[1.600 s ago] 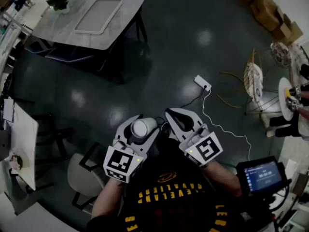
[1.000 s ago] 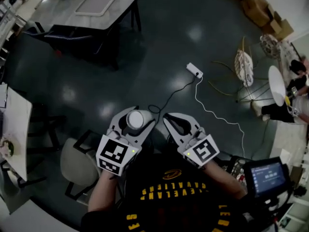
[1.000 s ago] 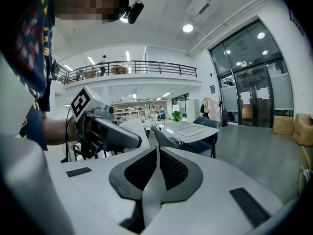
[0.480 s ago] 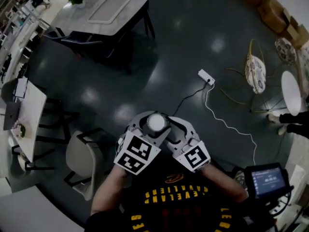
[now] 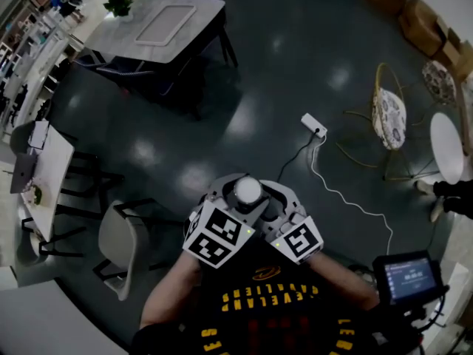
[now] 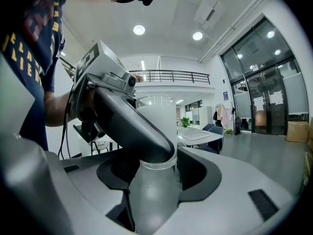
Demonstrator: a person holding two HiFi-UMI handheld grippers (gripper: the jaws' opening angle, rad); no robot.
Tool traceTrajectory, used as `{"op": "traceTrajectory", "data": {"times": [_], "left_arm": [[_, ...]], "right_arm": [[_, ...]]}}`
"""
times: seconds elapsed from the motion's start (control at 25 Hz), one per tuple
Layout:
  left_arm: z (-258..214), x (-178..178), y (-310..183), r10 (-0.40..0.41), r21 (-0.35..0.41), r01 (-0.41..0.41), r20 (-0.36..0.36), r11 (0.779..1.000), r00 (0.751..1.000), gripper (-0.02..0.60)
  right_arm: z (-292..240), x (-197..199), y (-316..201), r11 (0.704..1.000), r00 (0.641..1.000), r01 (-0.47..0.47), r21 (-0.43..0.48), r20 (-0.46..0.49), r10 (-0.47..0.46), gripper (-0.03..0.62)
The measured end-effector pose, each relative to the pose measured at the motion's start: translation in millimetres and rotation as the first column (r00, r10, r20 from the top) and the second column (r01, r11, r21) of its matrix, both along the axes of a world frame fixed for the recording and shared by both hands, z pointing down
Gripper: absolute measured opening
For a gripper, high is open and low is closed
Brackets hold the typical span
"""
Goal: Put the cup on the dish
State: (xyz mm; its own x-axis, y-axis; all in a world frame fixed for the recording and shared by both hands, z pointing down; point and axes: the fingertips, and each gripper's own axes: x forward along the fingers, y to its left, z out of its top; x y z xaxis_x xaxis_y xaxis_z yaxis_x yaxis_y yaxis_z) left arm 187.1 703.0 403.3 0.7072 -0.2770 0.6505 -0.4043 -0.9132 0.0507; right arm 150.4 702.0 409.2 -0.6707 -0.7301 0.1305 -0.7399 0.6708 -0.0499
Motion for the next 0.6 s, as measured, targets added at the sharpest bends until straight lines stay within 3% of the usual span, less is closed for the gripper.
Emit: {"op": "traceTrajectory", "data": {"times": [0.32,0.6], "left_arm": [[-6.2,19.3,-8.4,-0.077,0.032,0.08,-0.087,0.996,0.993,0.259],[-15.0,-10.2,-45.8,-0.154,0.069,0.171,-0.198,0.983,0.968,0.259]], "right_arm": [[4.2,15.7,-3.7,1.0,0.999,0.011,-0.028,0.047,-0.009,0.225],[1.8,-13.2,-36.4,0.999,0.998,0.026,-0.027,0.055,-0.025,0.225]]}}
